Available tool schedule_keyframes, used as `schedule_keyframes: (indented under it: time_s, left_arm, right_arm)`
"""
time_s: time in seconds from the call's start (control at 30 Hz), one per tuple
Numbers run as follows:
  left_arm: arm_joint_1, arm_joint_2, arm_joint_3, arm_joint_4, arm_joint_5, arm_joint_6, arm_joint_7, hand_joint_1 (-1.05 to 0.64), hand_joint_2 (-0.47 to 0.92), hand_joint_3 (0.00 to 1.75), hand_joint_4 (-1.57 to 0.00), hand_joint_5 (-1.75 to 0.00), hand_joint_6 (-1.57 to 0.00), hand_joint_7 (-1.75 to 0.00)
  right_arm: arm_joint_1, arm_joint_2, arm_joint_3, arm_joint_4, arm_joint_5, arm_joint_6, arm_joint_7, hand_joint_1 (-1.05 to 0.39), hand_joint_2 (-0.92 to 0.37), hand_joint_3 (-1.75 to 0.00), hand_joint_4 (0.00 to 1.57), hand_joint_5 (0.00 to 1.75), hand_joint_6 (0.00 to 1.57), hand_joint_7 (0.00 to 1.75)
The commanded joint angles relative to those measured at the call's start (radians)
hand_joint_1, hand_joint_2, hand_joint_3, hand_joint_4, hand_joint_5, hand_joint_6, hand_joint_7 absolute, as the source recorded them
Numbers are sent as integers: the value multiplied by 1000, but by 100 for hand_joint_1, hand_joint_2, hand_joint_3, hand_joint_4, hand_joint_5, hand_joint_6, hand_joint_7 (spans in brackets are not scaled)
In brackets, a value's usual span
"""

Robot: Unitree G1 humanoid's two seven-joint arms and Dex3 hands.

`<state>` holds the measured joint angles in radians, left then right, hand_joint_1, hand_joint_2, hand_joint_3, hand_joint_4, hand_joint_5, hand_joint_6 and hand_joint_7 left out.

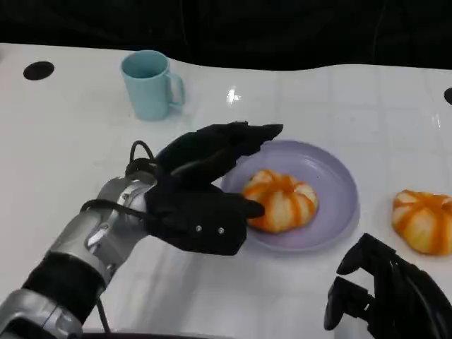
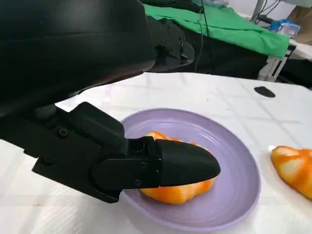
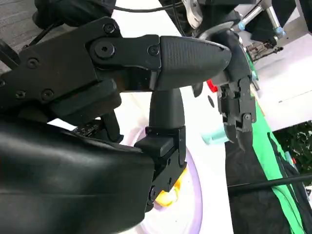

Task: Grasp the bread from the table and place it into the plate.

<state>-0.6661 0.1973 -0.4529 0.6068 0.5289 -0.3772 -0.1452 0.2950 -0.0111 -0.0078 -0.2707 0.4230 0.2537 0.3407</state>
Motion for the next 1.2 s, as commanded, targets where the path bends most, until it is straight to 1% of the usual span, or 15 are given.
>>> schedule_keyframes:
  time_s: [0.03,0.3,0.47,0.57,0.6,0.63,0.7,0.73,0.77,0.9,0.97,1.07,1.13,1.17,1.2]
  left_arm:
    - [77,40,39,-87,-56,-11,-42,-93,92,57,-8,-5,-11,-4]
    - [199,79,76,-196,-63,-45,-12,-80,92,55,-19,-14,-17,-7]
    - [260,85,106,-219,-73,-91,23,-77,92,53,-23,-18,-22,-9]
    - [303,74,132,-214,-104,-142,53,-75,92,49,-22,-37,-30,-9]
    - [320,65,144,-203,-129,-172,62,-72,92,47,-24,-43,-33,-10]
    - [331,59,153,-194,-146,-195,68,-70,92,44,-27,-56,-39,-10]
    - [355,47,170,-173,-172,-241,88,-68,92,43,-31,-66,-44,-10]
    - [368,41,177,-164,-176,-264,105,-67,92,44,-36,-73,-48,-12]
    - [380,36,184,-158,-180,-281,117,-67,92,44,-37,-81,-52,-12]
    - [420,7,209,-139,-236,-346,122,-60,92,41,-40,-97,-62,-15]
    - [447,-16,224,-130,-300,-376,106,-56,92,37,-44,-102,-67,-17]
    - [483,-32,240,-141,-350,-395,93,-54,92,35,-48,-110,-73,-21]
    - [506,-37,250,-157,-371,-400,92,-53,92,37,-46,-127,-76,-28]
    - [518,-39,255,-170,-386,-392,87,-53,92,37,-42,-139,-73,-40]
    - [526,-41,259,-180,-396,-385,82,-54,92,38,-41,-153,-65,-63]
  right_arm:
    - [-4,-13,-11,0,7,0,-1,-54,-91,-52,78,175,48,175]
    - [-9,-17,-12,3,4,-1,-1,-54,-92,-51,78,175,48,175]
    - [-9,-18,-14,4,8,3,1,-54,-92,-51,79,175,49,175]
    - [-9,-18,-12,4,7,2,1,-54,-92,-50,78,175,48,175]
    - [-9,-19,-12,4,7,2,2,-54,-92,-51,77,175,48,175]
    - [-10,-19,-12,4,8,2,2,-54,-92,-51,77,175,47,175]
    - [-11,-18,-12,7,6,0,1,-54,-92,-50,77,175,48,175]
    - [-12,-18,-12,7,7,2,1,-54,-92,-50,78,175,48,175]
    - [-12,-17,-12,7,8,1,1,-54,-92,-50,78,175,48,175]
    - [-11,-18,-11,6,7,0,1,-54,-92,-50,78,175,49,175]
    - [-11,-19,-13,7,10,2,3,-54,-92,-50,78,175,48,175]
    - [-10,-19,-13,3,12,7,2,-54,-92,-50,78,175,48,175]
    - [-8,-19,-12,0,12,6,1,-54,-92,-50,77,175,47,175]
    - [-7,-17,-12,-2,13,7,-1,-54,-92,-50,77,175,47,175]
    - [-6,-16,-12,-3,14,8,-2,-54,-92,-50,77,175,47,175]
